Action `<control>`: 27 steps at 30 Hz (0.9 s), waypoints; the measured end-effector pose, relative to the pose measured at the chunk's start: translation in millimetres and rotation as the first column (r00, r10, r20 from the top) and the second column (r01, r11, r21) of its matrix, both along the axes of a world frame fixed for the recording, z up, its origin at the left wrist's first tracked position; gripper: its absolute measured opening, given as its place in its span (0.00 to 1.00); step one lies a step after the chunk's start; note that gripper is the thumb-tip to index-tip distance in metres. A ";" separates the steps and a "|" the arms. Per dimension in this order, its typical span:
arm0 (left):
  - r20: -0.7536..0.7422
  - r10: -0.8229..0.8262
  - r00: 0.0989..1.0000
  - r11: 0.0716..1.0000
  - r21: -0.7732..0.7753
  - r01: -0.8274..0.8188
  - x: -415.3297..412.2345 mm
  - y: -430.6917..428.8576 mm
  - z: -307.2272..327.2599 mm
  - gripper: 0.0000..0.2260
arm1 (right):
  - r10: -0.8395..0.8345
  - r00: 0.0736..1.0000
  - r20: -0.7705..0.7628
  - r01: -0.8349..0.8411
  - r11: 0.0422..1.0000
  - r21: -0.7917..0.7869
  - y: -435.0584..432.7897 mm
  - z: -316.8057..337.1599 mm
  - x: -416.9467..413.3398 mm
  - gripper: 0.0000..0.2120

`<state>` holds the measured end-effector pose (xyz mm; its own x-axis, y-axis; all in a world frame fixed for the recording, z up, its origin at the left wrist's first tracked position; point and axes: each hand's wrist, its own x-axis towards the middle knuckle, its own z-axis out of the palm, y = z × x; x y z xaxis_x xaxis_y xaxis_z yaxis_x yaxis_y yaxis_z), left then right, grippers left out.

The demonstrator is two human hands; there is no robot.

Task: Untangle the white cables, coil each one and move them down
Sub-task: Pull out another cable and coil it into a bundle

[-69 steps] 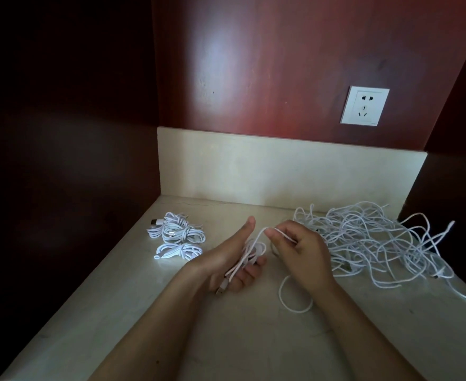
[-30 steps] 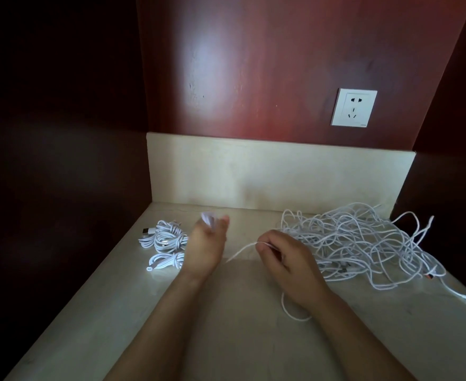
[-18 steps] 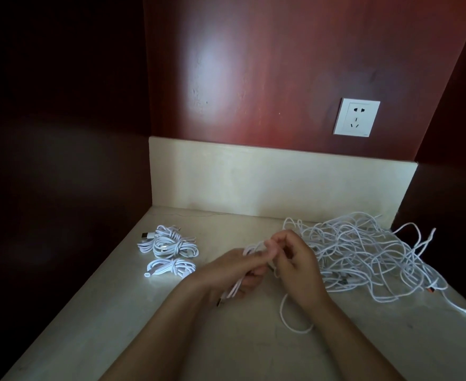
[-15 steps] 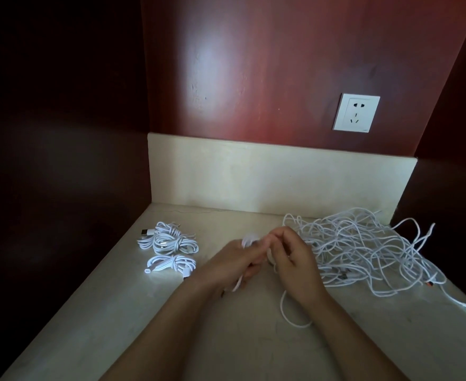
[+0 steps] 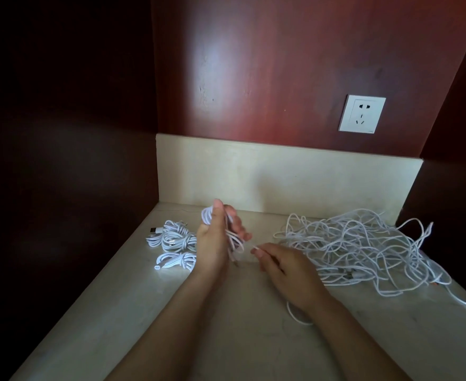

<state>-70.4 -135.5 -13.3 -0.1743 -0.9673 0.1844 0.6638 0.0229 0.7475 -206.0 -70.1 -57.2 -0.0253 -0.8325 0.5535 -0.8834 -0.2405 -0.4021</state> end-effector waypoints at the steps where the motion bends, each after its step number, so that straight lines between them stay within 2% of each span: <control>1: -0.034 0.054 0.998 0.998 0.031 -0.053 3.4 -2.9 2.3 0.18 | -0.002 0.999 -0.036 0.003 1.000 0.025 1.0 -0.4 -0.1 0.17; 3: -0.029 0.200 0.979 0.977 0.078 -0.197 15.7 -11.7 5.0 0.18 | -0.005 0.995 -0.095 0.011 0.998 0.058 2.6 -1.0 0.6 0.23; 5: 0.019 0.304 0.953 0.949 0.082 -0.304 27.7 -15.7 7.0 0.19 | -0.004 0.995 -0.101 0.010 0.998 0.059 3.9 0.9 2.8 0.23; 7: 0.157 0.344 0.926 0.935 0.034 -0.354 31.7 -16.0 4.9 0.19 | -0.011 0.999 -0.048 0.011 1.000 0.016 4.5 4.4 4.9 0.19; 9: 0.363 0.353 0.862 0.933 -0.072 -0.352 29.8 -16.1 -1.3 0.16 | 0.001 0.993 0.114 0.004 0.999 -0.047 6.9 8.3 5.3 0.16; 11: 0.534 0.308 0.788 0.951 -0.147 -0.272 25.8 -20.0 -10.5 0.14 | 0.046 0.965 0.256 -0.013 0.992 -0.127 11.6 12.2 5.7 0.13; 15: 0.771 0.182 0.611 0.978 -0.205 -0.034 17.3 -19.8 -17.8 0.15 | 0.078 0.979 0.188 -0.034 0.973 -0.227 16.7 16.4 11.9 0.07; 17: 0.850 0.074 0.521 0.979 -0.161 0.124 11.4 -10.4 -17.6 0.19 | 0.073 0.975 0.210 -0.018 0.967 -0.253 14.3 15.9 12.2 0.05; 19: 0.820 -0.155 0.551 0.964 0.002 0.268 8.3 0.7 -16.6 0.23 | 0.077 0.955 0.288 0.000 0.966 -0.258 11.3 14.1 8.8 0.06; 21: 0.736 -0.370 0.567 0.896 0.122 0.427 7.9 7.6 -15.8 0.29 | 0.082 0.926 0.368 0.017 0.966 -0.259 9.1 12.6 5.0 0.07; 25: 0.759 -0.482 0.437 0.778 0.140 0.613 8.9 10.9 -17.0 0.33 | 0.079 0.852 0.517 0.083 0.956 -0.283 5.4 14.4 -0.3 0.09; 27: 0.758 -0.499 0.421 0.762 0.153 0.629 8.9 10.2 -18.0 0.31 | 0.067 0.848 0.525 0.096 0.956 -0.277 4.3 14.4 -3.9 0.13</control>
